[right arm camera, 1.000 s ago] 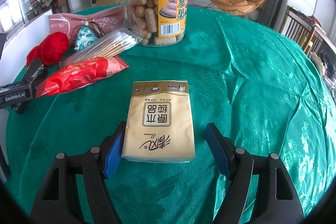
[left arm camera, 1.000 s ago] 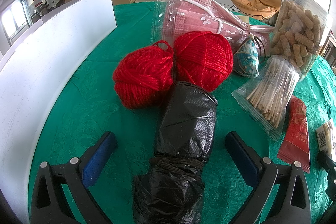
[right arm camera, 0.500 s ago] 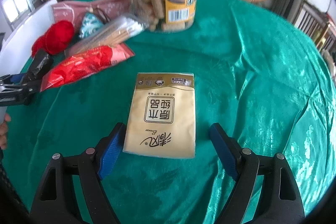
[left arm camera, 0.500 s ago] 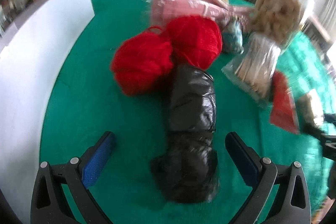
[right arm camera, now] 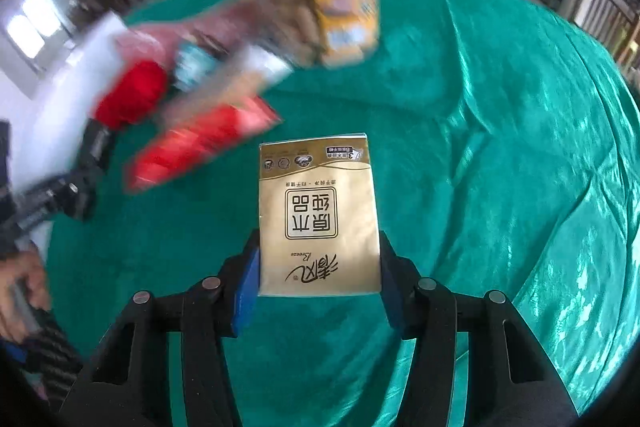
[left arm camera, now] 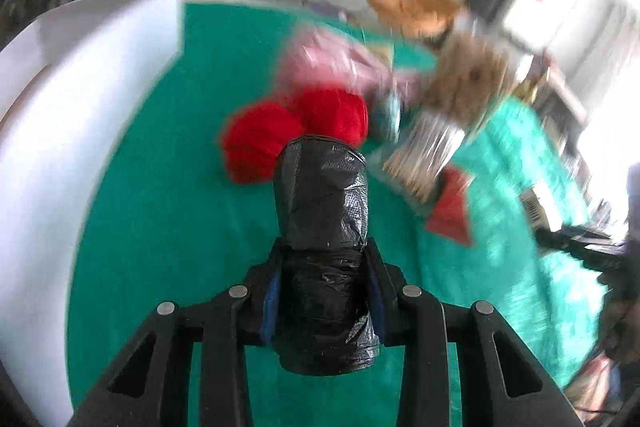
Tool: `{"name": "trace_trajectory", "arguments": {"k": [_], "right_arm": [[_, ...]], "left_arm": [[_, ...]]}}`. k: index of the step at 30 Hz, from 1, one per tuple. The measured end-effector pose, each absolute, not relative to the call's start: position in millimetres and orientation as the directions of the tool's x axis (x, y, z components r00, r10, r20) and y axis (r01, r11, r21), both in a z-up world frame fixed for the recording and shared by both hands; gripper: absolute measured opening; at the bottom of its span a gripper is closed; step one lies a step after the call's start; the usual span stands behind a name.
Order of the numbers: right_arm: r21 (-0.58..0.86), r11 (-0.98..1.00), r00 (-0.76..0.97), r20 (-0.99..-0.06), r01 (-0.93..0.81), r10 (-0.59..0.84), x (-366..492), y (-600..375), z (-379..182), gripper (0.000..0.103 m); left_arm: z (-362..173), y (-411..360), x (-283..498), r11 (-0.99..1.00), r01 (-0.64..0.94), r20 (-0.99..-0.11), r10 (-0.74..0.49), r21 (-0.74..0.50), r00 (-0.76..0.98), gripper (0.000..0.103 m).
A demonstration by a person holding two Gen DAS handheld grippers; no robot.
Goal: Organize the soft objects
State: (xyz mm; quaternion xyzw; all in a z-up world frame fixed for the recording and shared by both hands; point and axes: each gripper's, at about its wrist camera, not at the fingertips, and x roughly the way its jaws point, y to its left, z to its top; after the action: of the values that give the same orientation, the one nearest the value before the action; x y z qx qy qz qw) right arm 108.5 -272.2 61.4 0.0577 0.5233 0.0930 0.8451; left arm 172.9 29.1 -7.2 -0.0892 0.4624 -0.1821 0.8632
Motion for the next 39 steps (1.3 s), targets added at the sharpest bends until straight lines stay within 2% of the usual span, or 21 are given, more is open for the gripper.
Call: {"name": "trace_trajectory", "arguments": {"k": [4,7,10,11,12,13,14,16,20,23,26,28,30,32,34,37,39], "right_arm": [[0.278,0.929,0.466,-0.807,-0.245,0.364,129,-205,110,0.055],[0.327,0.855,0.438,-0.751,-0.403,0.493,152,-116,144,0.055],[0.324,0.779,0.400,-0.715,-0.536,0.573,166,-29,166,0.055],[0.317,0.758,0.389,-0.708,-0.570,0.589,169,-2,172,0.055],[0.316,0.732,0.373,-0.700,-0.603,0.609,171,25,176,0.055],[0.314,0.706,0.353,-0.695,-0.635,0.626,176,54,180,0.058],[0.312,0.689,0.342,-0.691,-0.654,0.637,179,76,182,0.059],[0.319,0.656,0.333,-0.663,-0.684,0.670,182,109,185,0.078],[0.274,0.662,0.365,-0.659,-0.697,0.658,173,124,191,0.077],[0.252,0.683,0.413,-0.639,-0.686,0.650,160,96,188,0.077],[0.203,0.738,0.474,-0.652,-0.644,0.592,146,47,169,0.077],[0.169,0.782,0.509,-0.673,-0.600,0.536,142,13,150,0.077],[0.125,0.836,0.548,-0.702,-0.534,0.455,130,-36,120,0.077],[0.079,0.879,0.581,-0.721,-0.470,0.376,119,-77,95,0.077],[0.025,0.920,0.617,-0.735,-0.390,0.281,103,-125,70,0.077],[-0.035,0.971,0.632,-0.765,-0.235,0.126,76,-200,28,0.077],[-0.031,0.986,0.618,-0.782,-0.163,0.077,65,-232,12,0.077]], "left_arm": [[54,96,144,0.922,0.151,-0.685,-0.369,-0.358,0.628,0.035],[95,166,132,0.952,0.036,-0.665,-0.240,-0.305,0.707,0.036],[111,236,127,0.968,-0.133,-0.698,-0.054,-0.211,0.714,0.036],[110,253,127,0.966,-0.179,-0.710,-0.007,-0.187,0.704,0.042],[108,271,128,0.961,-0.230,-0.728,0.046,-0.155,0.684,0.057],[106,287,129,0.952,-0.277,-0.743,0.093,-0.128,0.663,0.067],[103,300,128,0.943,-0.313,-0.749,0.124,-0.116,0.650,0.084],[99,317,124,0.930,-0.348,-0.750,0.144,-0.121,0.645,0.087],[97,318,112,0.921,-0.371,-0.735,0.168,-0.120,0.656,0.087],[99,288,109,0.931,-0.337,-0.700,0.146,-0.141,0.699,0.087],[111,257,95,0.947,-0.253,-0.673,0.056,-0.198,0.738,0.087],[116,214,88,0.953,-0.155,-0.647,-0.054,-0.261,0.761,0.089],[114,170,83,0.945,-0.053,-0.625,-0.171,-0.323,0.762,0.100],[101,124,76,0.925,0.037,-0.607,-0.278,-0.378,0.744,0.101],[75,75,77,0.912,0.092,-0.630,-0.347,-0.401,0.694,0.101],[33,30,82,0.926,0.094,-0.707,-0.342,-0.366,0.619,0.101],[7,11,84,0.934,0.078,-0.736,-0.324,-0.348,0.595,0.101]]}}
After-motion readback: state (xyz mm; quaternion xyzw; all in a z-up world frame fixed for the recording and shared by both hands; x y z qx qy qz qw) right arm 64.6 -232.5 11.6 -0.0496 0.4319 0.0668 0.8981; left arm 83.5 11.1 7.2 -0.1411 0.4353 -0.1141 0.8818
